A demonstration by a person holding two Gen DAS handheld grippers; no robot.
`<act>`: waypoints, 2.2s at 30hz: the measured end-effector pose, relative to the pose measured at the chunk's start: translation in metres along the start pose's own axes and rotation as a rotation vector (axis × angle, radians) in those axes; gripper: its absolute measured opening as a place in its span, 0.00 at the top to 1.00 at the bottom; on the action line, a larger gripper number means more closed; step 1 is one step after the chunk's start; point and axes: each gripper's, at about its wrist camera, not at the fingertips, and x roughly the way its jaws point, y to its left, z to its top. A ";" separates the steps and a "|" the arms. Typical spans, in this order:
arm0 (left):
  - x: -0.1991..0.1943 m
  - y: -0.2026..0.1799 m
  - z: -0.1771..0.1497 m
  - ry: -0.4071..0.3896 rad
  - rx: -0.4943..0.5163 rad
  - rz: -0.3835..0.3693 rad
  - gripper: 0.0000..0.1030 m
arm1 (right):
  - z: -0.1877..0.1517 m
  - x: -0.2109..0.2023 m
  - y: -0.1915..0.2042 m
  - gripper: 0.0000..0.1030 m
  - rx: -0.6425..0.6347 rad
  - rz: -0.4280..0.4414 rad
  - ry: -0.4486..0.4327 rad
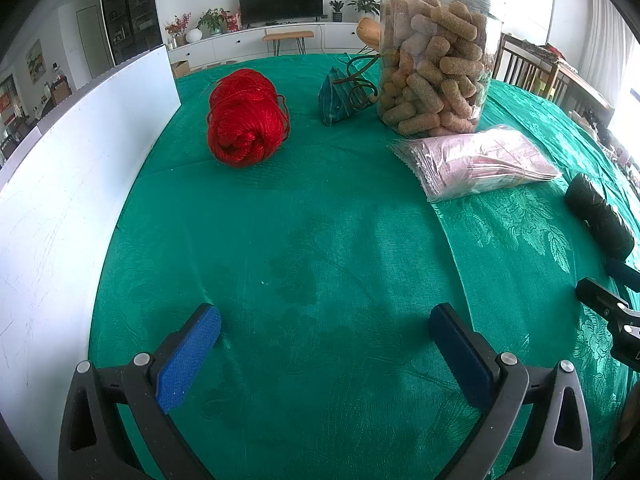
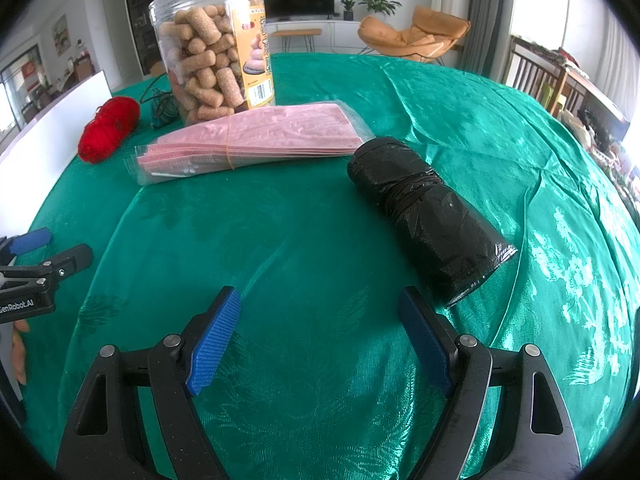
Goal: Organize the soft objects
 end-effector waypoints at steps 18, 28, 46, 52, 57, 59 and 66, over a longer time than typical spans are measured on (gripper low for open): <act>0.000 0.000 0.000 0.000 0.000 0.001 0.00 | 0.000 0.000 0.000 0.19 0.000 0.000 0.000; 0.000 0.000 0.000 0.001 0.000 0.001 0.00 | 0.000 0.000 0.000 0.19 0.000 0.000 0.001; 0.000 -0.001 0.000 0.001 -0.001 0.000 0.00 | 0.000 0.000 0.000 0.19 0.000 0.000 0.001; 0.000 -0.001 -0.001 0.002 0.003 -0.002 0.00 | 0.000 0.000 0.000 0.19 0.001 0.000 0.001; -0.003 0.004 0.004 0.083 0.012 -0.033 0.00 | 0.000 0.000 0.000 0.19 0.001 0.000 0.001; -0.012 0.014 0.010 0.076 -0.021 -0.073 0.00 | 0.000 0.000 0.000 0.19 0.001 0.000 0.001; -0.053 0.048 0.071 -0.006 -0.111 -0.133 0.00 | 0.000 0.000 0.000 0.19 0.001 0.000 0.001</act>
